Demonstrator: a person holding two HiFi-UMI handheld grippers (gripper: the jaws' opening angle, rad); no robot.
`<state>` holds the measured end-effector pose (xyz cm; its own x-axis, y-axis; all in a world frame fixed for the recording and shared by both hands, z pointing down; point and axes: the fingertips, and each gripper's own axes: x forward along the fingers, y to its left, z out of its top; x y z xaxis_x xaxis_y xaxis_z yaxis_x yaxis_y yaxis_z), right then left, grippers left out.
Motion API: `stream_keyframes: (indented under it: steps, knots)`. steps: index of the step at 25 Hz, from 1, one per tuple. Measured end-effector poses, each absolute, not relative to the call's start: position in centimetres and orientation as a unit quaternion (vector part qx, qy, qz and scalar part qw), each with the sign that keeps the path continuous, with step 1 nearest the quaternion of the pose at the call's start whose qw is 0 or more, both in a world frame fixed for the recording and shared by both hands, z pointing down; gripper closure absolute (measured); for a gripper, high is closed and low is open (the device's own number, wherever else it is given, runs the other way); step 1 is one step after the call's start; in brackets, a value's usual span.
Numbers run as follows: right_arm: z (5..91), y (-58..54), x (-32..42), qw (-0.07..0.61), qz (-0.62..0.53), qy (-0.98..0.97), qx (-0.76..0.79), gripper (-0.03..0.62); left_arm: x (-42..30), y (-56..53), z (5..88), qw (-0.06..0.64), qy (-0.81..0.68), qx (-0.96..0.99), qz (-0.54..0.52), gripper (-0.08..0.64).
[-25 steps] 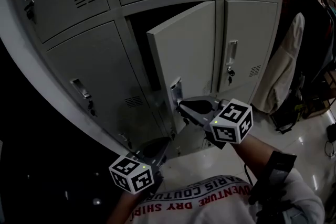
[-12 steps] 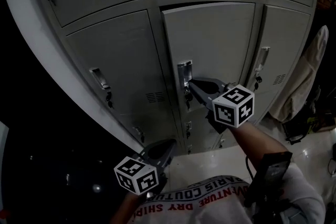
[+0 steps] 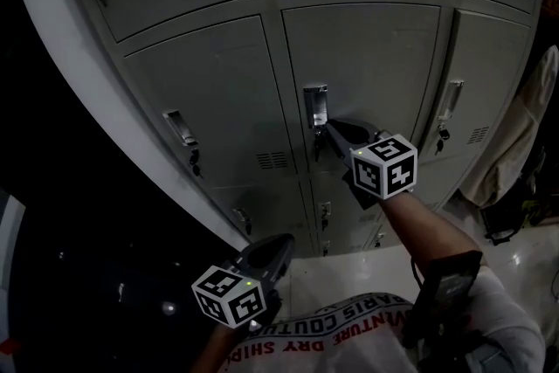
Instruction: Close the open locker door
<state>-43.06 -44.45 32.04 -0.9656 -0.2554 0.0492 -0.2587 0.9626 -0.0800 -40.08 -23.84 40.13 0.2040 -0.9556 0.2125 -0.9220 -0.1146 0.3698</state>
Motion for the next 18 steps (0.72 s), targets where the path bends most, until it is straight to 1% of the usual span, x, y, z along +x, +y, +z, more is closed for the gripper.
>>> stream_keyframes:
  steps: [7,11,15,18]
  knots:
    - [32.2,-44.5,-42.8,0.014,0.046,-0.99,0.132,0.598,-39.4,-22.4,40.2,0.217,-0.643,0.734,-0.037,0.555]
    - [32.3,-42.4,-41.5,0.016,0.049,-0.992,0.116,0.6,-38.4,-21.5,39.7,0.211,-0.647,0.732,-0.034,0.555]
    - [33.3,-37.8,-38.0,0.045,0.042,-0.995,0.072,0.598,-36.4,-20.8,39.2,0.201,-0.641,0.74,-0.029,0.555]
    - [34.3,-32.6,-33.3,0.067,0.04,-0.996,0.034,0.598,-33.3,-20.2,38.5,0.192,-0.631,0.751,-0.028,0.555]
